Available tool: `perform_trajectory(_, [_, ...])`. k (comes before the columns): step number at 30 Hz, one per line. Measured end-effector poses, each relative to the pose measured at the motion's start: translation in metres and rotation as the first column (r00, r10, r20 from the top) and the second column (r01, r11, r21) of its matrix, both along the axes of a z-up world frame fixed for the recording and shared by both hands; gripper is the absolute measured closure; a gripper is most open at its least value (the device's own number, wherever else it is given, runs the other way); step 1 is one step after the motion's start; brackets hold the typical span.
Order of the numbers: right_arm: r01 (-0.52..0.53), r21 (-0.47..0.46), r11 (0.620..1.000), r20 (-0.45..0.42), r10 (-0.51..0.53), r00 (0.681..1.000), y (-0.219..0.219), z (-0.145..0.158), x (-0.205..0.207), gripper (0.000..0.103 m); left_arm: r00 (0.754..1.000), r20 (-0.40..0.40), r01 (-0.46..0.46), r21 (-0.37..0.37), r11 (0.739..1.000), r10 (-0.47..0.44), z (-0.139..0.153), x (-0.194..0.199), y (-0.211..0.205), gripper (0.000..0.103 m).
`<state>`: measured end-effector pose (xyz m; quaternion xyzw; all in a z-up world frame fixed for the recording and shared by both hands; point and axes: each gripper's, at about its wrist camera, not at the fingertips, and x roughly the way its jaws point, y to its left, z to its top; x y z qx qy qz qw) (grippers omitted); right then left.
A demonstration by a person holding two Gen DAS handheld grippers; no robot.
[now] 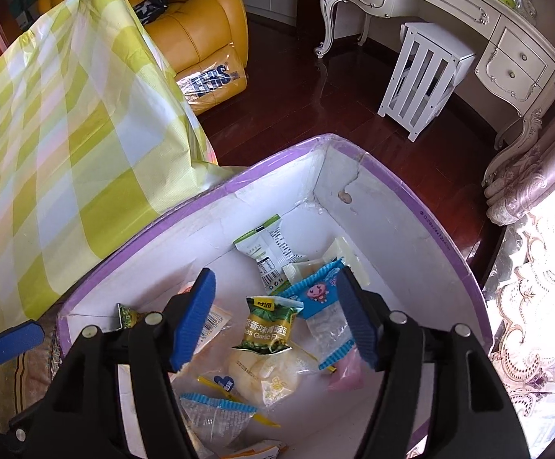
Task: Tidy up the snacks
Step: 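Carry the flatbread packet and green pea bag over the white box and open both tools, then move both open tools back over the remaining snacks on the table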
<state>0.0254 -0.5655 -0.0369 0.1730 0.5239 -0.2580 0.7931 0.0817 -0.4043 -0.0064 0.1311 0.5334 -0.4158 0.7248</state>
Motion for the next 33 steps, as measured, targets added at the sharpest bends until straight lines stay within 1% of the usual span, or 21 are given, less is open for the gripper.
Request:
perform_trajectory(6, [-0.023, -0.024, 0.999, 0.014, 0.024, 1.0, 0.013, 0.013, 0.008, 0.037, 0.997, 0.065, -0.028, -0.008, 1.0, 0.028, 0.013, 0.002, 0.013, 0.04])
perform_trajectory(15, [-0.077, -0.029, 0.997, 0.055, 0.078, 0.995, 0.041, 0.036, 0.023, 0.036, 0.986, 0.103, -0.128, -0.067, 0.99, 0.135, 0.036, 0.021, 0.056, 0.04])
perform_trajectory(20, [-0.118, -0.035, 0.992, 0.067, 0.12, 0.99, 0.062, 0.047, 0.034, 0.034, 0.97, 0.123, -0.199, -0.087, 0.976, 0.209, 0.046, 0.035, 0.085, 0.039])
perform_trajectory(23, [-0.143, -0.037, 0.989, 0.075, 0.146, 0.987, 0.075, 0.052, 0.041, 0.034, 0.957, 0.133, -0.245, -0.095, 0.965, 0.257, 0.05, 0.043, 0.105, 0.036])
perform_trajectory(28, [-0.188, -0.038, 0.982, 0.081, 0.19, 0.978, 0.098, 0.058, 0.054, 0.034, 0.94, 0.129, -0.304, -0.11, 0.946, 0.317, 0.052, 0.054, 0.135, 0.035])
perform_trajectory(33, [-0.234, -0.035, 0.971, 0.085, 0.237, 0.968, 0.122, 0.061, 0.066, 0.031, 0.919, 0.132, -0.357, -0.119, 0.927, 0.371, 0.051, 0.061, 0.165, 0.035])
